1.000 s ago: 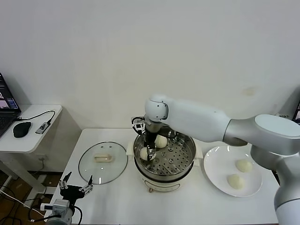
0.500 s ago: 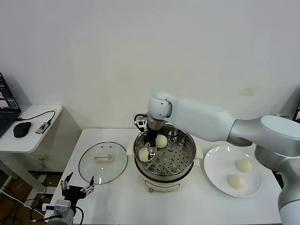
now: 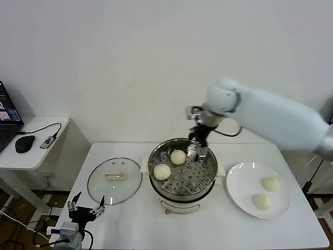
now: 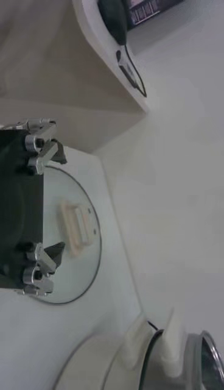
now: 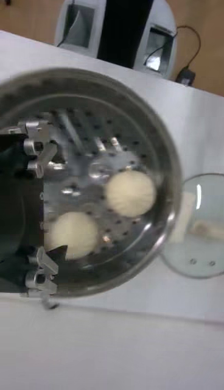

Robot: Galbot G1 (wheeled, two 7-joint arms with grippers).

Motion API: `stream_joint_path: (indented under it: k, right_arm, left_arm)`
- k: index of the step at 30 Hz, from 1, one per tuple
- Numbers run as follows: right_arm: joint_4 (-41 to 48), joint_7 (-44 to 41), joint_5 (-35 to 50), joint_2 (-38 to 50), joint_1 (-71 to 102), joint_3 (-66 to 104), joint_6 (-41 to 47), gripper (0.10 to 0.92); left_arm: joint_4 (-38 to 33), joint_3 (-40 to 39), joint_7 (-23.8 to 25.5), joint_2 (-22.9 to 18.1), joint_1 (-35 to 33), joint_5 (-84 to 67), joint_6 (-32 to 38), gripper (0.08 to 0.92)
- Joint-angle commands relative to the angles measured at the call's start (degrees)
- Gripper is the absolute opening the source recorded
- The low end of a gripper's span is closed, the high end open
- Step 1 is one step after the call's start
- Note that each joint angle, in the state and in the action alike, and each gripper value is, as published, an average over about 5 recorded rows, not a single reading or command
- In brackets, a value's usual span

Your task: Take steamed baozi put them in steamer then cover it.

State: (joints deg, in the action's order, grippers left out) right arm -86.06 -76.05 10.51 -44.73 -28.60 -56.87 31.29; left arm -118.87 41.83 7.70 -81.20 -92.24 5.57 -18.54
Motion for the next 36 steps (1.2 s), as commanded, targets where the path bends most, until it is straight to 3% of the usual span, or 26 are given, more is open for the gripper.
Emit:
stream_joint_path:
  k: [1,16,36]
  right_arm:
    - [-6.2,-2.0,-4.5,18.1,1.3,1.6,-4.3,0.823]
    - [-3.4,-2.9,-19.8,20.4,27.4,16.5,-10.1,0.823]
    - [5.7,-1.1,-28.0,16.4,44.9,30.0,-13.6,0.823]
  left_arm:
    - [-1.2,0.3,0.1,-0.1,-1.1,0.1,-0.2,0.823]
    - [-1.7,0.6,0.5,0.3,-2.5,0.5,-0.7,0.823]
    - [-0.4,0.3,0.6,-0.4,-2.7,1.2,-1.0,0.823]
